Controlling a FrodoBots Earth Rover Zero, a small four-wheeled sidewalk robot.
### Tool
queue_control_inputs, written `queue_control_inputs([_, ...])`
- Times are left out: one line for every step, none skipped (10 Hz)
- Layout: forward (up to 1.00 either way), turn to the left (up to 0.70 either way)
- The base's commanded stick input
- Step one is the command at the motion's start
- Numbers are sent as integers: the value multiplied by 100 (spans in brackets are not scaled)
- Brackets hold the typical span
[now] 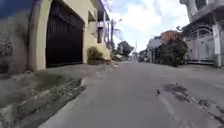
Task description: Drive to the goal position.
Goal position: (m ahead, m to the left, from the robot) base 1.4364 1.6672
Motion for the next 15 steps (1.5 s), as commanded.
queue_control_inputs([100, 0])
queue_control_inputs([100, 0])
queue_control_inputs([100, 0])
queue_control_inputs([100, 0])
queue_control_inputs([100, 0])
queue_control_inputs([100, 0])
queue_control_inputs([100, 0])
queue_control_inputs([100, 0])
queue_control_inputs([100, 0])
queue_control_inputs([100, 0])
queue_control_inputs([100, 0])
queue_control_inputs([100, 0])
queue_control_inputs([100, -27])
queue_control_inputs([100, -40])
queue_control_inputs([100, -40])
